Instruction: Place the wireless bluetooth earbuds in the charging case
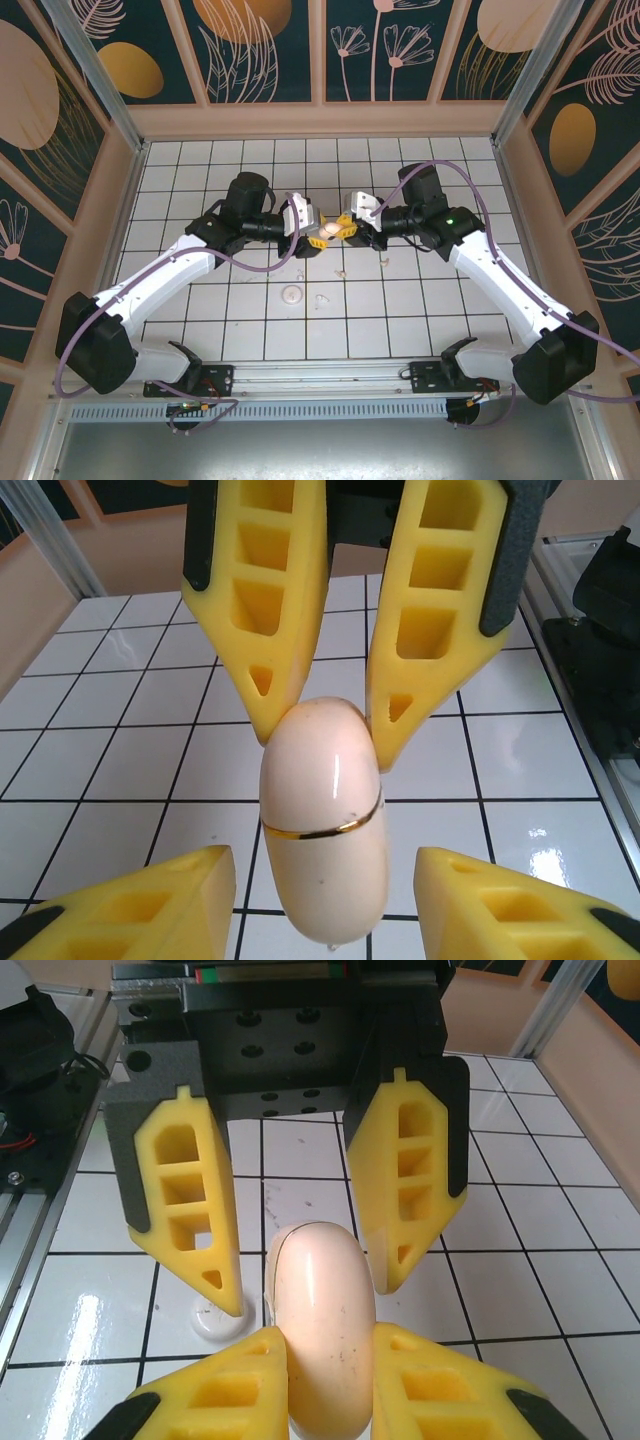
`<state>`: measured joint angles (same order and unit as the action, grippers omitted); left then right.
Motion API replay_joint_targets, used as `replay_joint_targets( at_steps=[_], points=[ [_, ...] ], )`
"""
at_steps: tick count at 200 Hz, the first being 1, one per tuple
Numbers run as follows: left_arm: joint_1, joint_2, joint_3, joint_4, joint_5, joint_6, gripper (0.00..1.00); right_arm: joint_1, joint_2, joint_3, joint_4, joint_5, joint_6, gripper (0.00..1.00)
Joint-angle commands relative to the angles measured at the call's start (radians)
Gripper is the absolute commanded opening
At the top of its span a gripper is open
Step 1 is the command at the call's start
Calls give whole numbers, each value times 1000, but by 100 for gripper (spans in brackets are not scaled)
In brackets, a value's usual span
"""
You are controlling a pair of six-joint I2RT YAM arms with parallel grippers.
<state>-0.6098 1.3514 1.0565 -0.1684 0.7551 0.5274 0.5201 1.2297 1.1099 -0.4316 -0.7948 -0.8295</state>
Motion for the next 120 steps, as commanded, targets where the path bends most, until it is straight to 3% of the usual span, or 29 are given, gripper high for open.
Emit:
replay_joint_targets(
  at_steps=[1,61,104,120],
  points=[
    [-5,10,-3,15,25,-11,47,11,-5,-10,37,-47,-11,21],
    [-4,12,-9,56,61,-56,46,15,-3,-15,47,-61,-2,21],
    [-4,9,-7,50,50,-55,29,18,-4,-17,53,-55,6,21],
    [-3,6,-9,44,41,-50,26,18,-8,-22,68,-47,27,27]
  ],
)
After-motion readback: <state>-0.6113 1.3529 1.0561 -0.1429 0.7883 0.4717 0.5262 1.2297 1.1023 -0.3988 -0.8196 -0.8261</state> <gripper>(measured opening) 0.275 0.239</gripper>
